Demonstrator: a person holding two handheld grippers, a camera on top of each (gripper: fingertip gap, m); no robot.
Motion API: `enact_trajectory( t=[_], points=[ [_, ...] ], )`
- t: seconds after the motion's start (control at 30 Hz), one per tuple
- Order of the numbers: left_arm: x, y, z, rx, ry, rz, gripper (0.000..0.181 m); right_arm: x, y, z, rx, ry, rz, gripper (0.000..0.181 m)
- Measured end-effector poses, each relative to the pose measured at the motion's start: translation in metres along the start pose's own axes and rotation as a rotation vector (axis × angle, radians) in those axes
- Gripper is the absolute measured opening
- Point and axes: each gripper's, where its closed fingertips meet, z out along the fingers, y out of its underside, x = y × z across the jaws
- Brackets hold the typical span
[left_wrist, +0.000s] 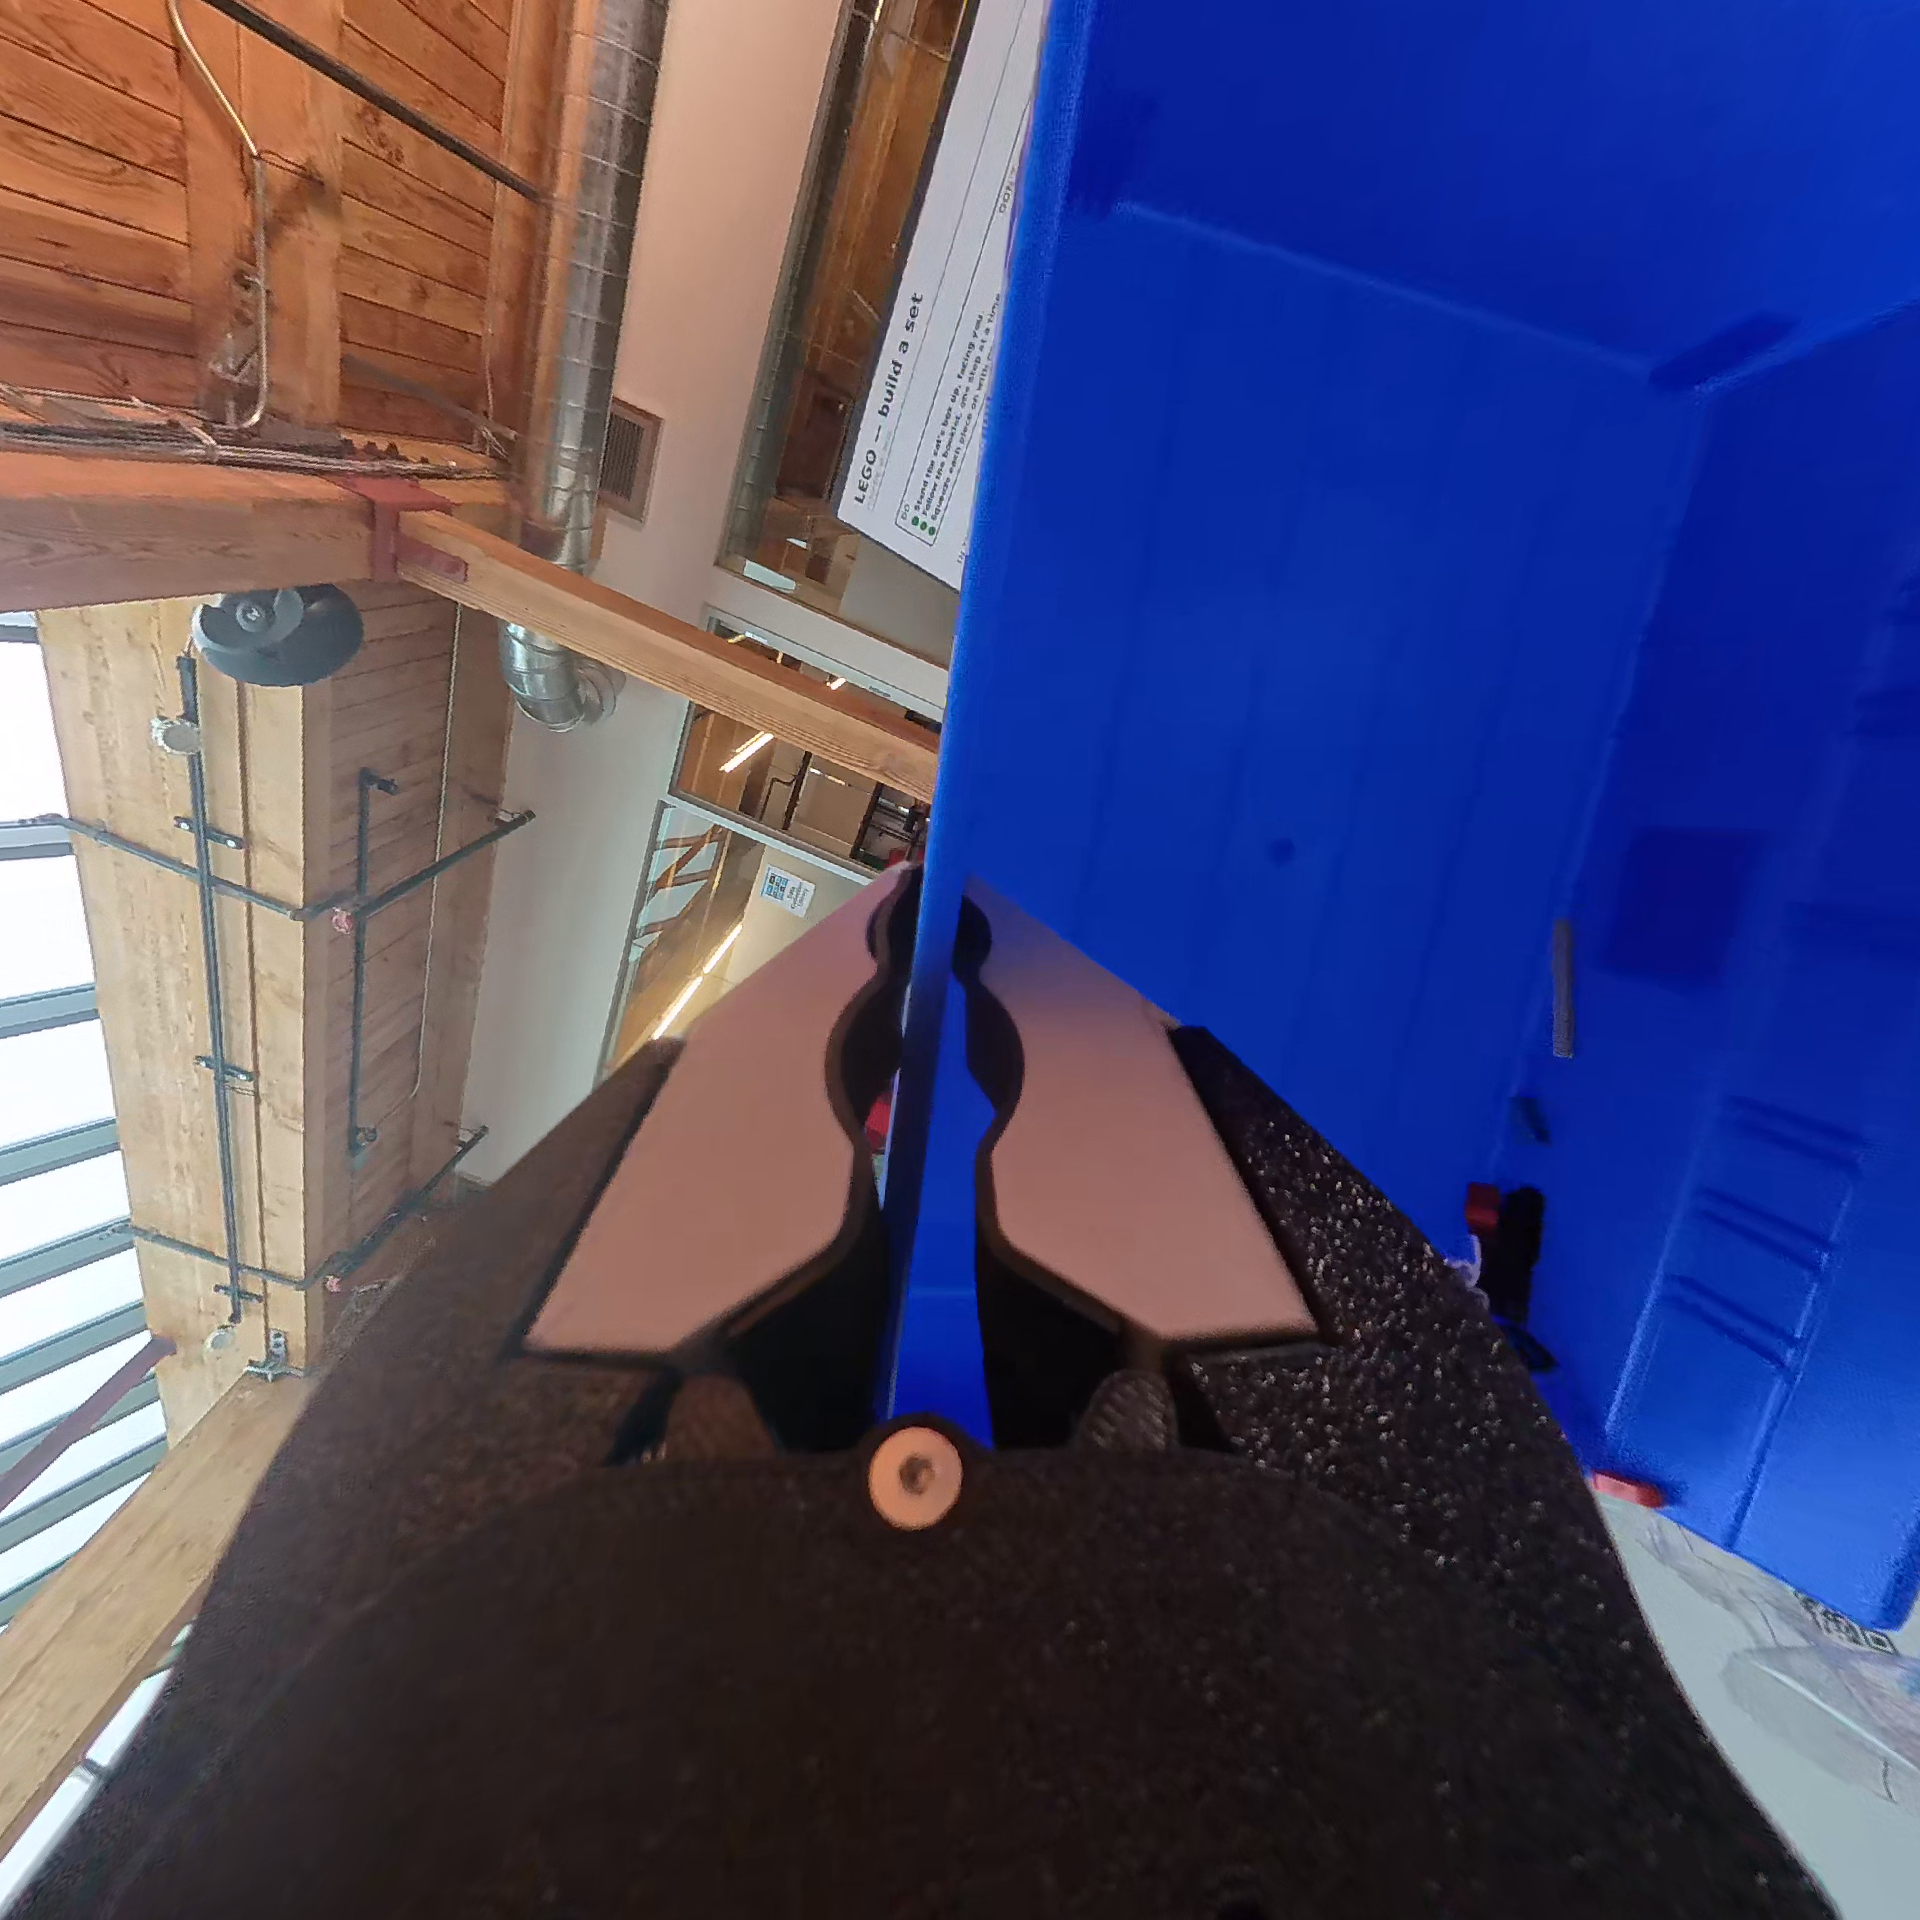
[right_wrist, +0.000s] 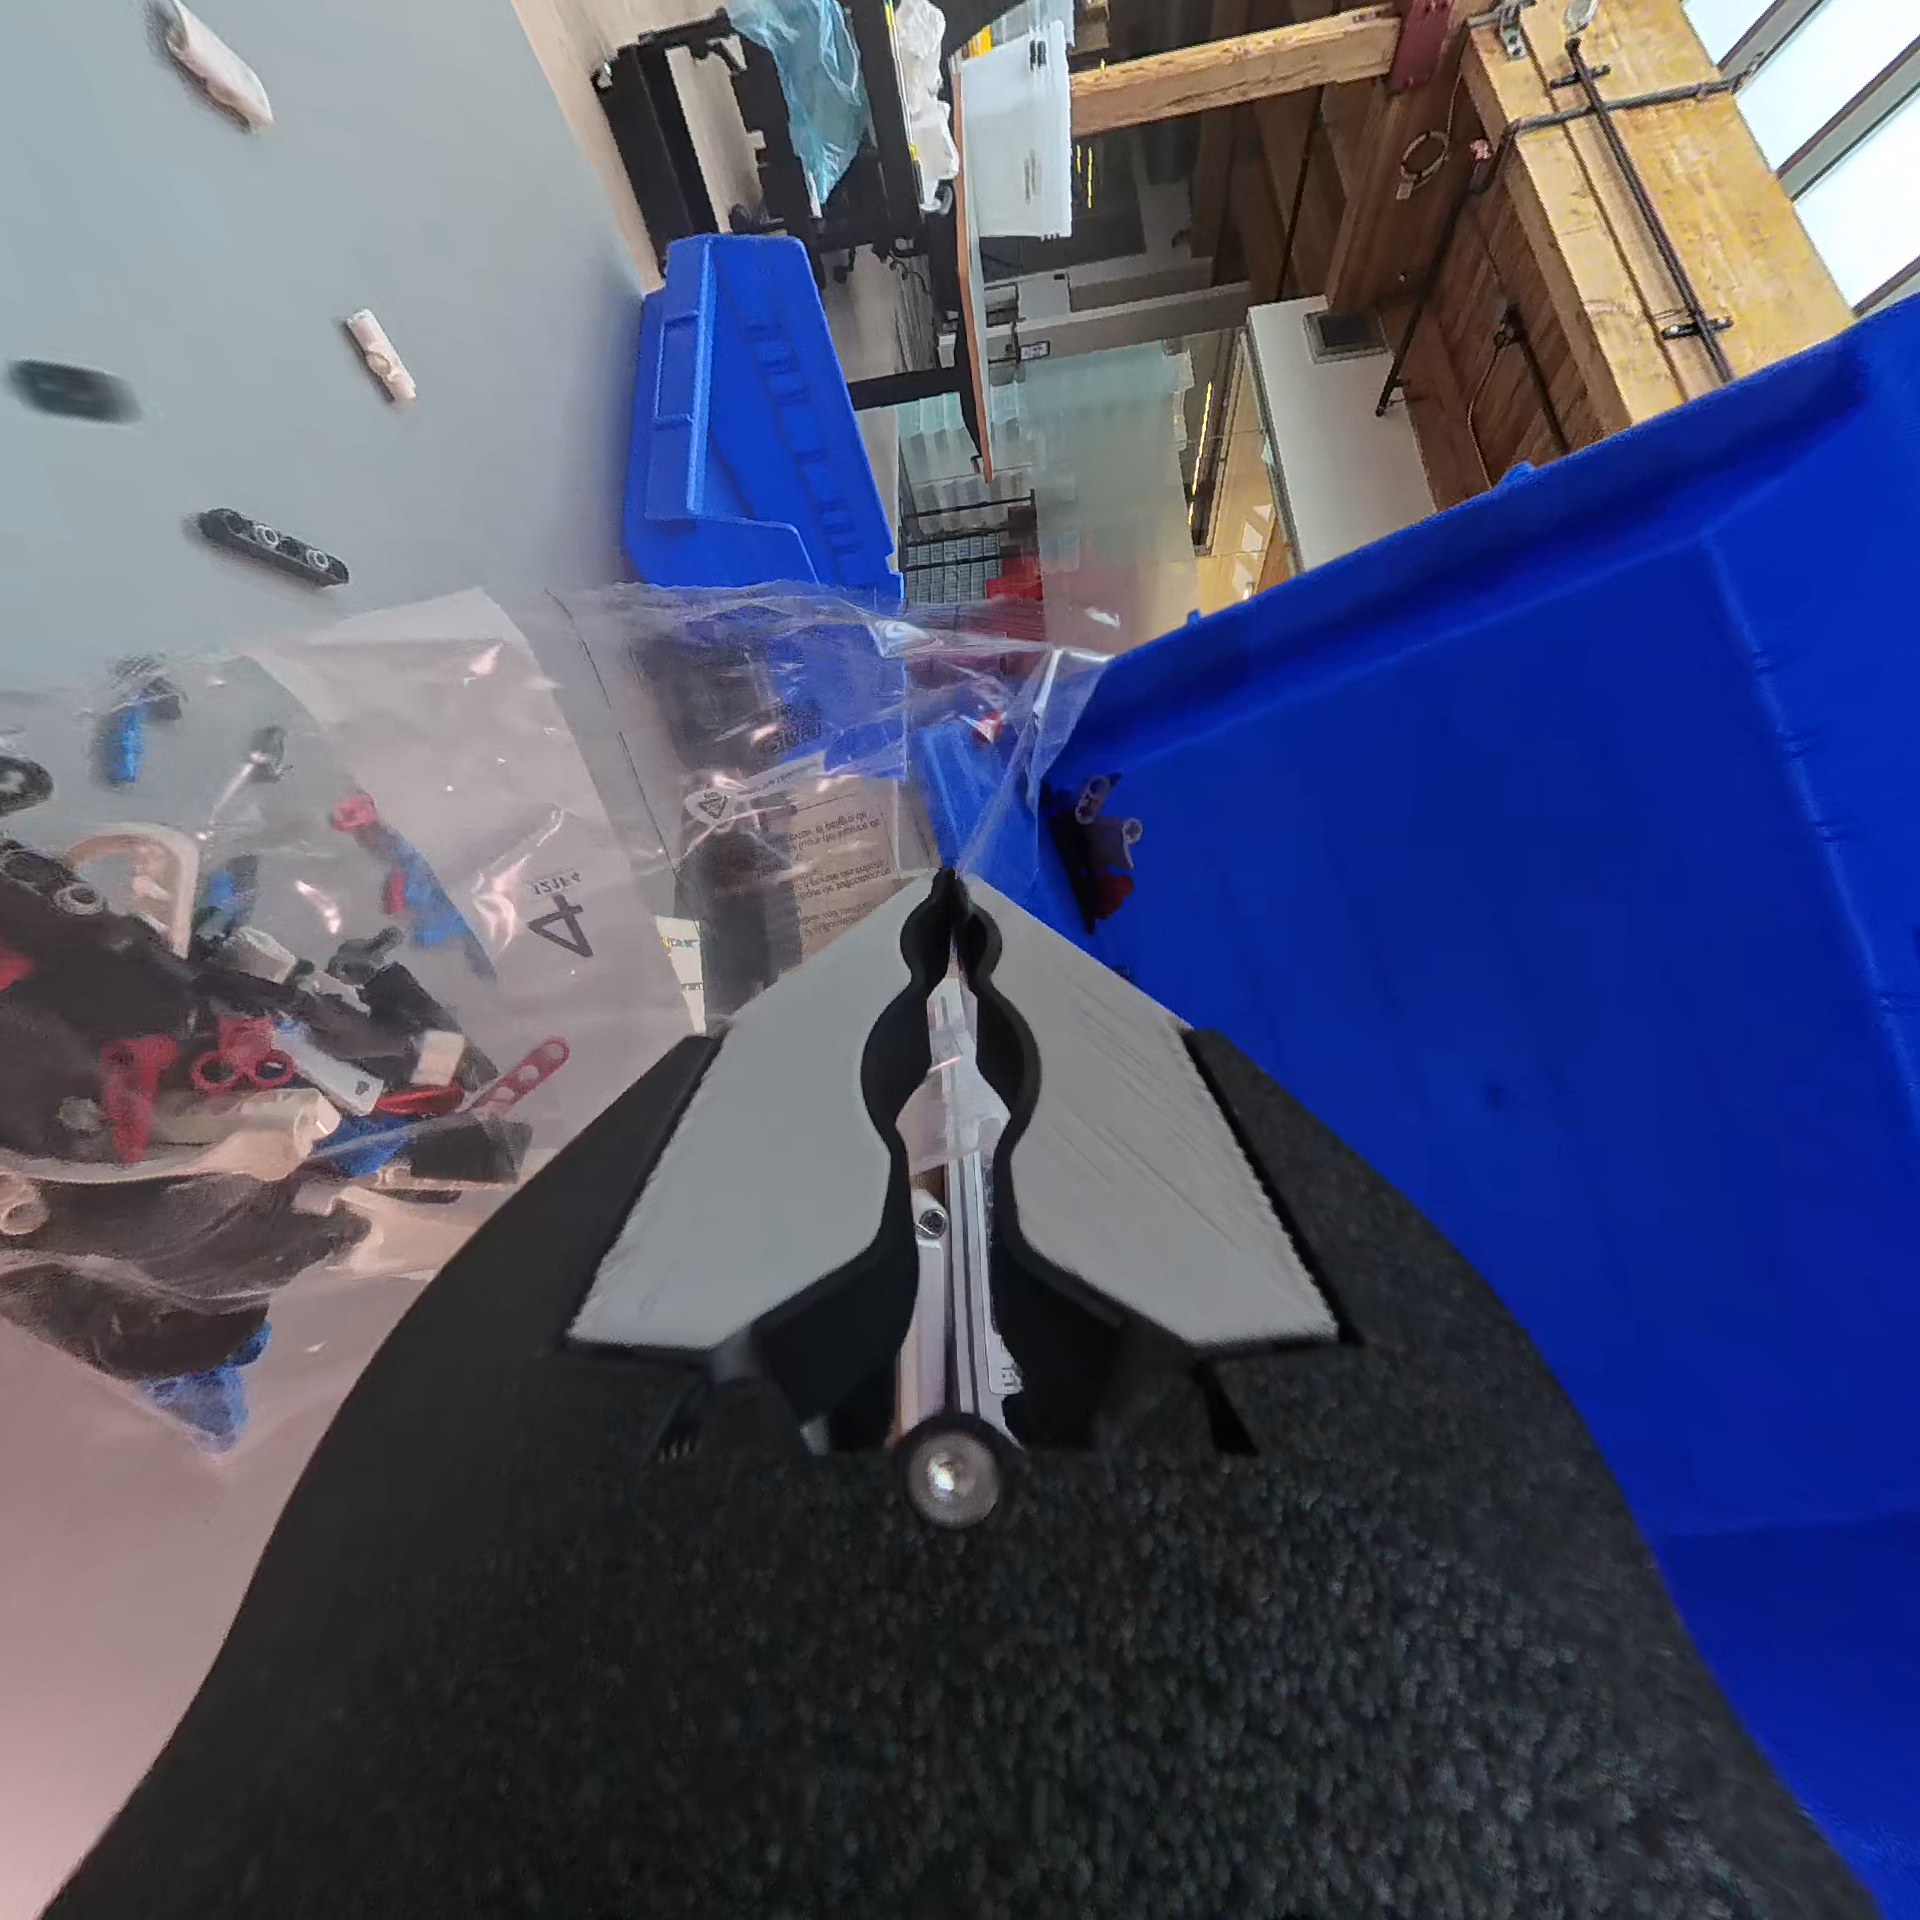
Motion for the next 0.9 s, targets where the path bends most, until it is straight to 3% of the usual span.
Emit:
enact_trajectory(
  t=[0.3,0.47,0.77,0.9],
  points=[
    [0.000,0.010,0.016,-0.051,0.050,-0.113,0.002,0.000,-0.003,0.003,-0.001,-0.012,0.053,0.000],
    [-0.017,0.007,0.020,-0.025,0.018,-0.212,0.001,0.012,-0.006,0.009,-0.016,0.032,0.108,0.000],
    [-0.033,0.003,-0.012,0.145,-0.082,-0.376,0.001,0.018,0.008,0.008,-0.071,0.056,0.172,0.000],
    [-0.031,0.021,-0.018,0.186,-0.121,-0.555,0.001,0.015,0.016,0.006,-0.100,0.056,0.159,0.000]
  ],
)
